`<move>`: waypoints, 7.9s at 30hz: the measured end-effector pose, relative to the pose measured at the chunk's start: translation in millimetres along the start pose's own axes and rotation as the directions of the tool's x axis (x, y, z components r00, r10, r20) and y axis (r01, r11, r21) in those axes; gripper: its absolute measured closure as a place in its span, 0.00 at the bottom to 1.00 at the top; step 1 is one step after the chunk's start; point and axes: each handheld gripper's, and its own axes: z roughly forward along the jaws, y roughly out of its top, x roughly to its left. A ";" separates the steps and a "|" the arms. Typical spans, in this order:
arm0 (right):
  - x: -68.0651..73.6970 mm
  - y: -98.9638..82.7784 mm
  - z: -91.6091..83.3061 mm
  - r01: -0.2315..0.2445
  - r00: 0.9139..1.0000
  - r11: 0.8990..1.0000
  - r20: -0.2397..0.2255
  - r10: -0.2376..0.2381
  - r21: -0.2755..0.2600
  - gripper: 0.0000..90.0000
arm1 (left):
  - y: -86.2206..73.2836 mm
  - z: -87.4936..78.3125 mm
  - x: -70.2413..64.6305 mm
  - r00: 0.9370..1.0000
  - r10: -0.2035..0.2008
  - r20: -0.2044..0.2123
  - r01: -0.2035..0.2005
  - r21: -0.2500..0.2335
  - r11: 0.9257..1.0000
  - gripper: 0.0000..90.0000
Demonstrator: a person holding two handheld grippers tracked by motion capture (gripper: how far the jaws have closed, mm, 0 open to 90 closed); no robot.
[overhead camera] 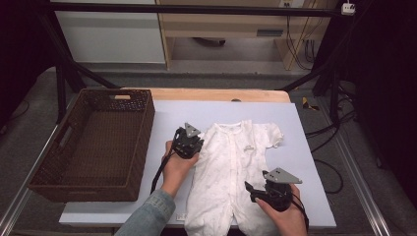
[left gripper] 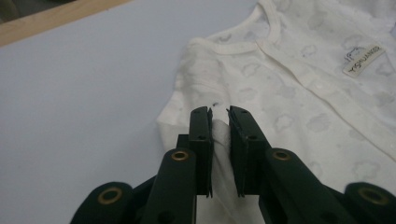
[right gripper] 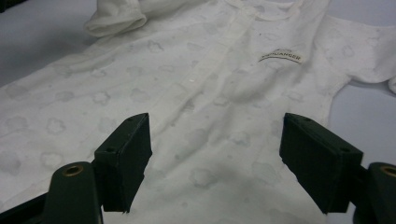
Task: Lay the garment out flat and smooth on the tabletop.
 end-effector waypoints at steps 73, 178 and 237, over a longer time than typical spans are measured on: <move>-10.2 -0.2 -8.6 -0.022 1.000 0.999 0.012 0.023 -0.040 0.27 | 22.9 -54.7 75.8 0.969 -0.134 -0.206 0.119 -0.082 0.990 0.80; -13.4 -0.3 -7.2 -0.042 0.999 0.999 0.011 0.042 -0.030 0.25 | -29.9 28.7 62.7 0.984 -0.104 -0.143 0.122 0.118 0.985 0.82; -158.7 60.7 88.6 -0.260 0.938 0.965 0.244 0.246 0.027 0.44 | -77.8 -72.0 -4.0 0.997 -0.080 0.015 0.081 -0.197 0.977 0.21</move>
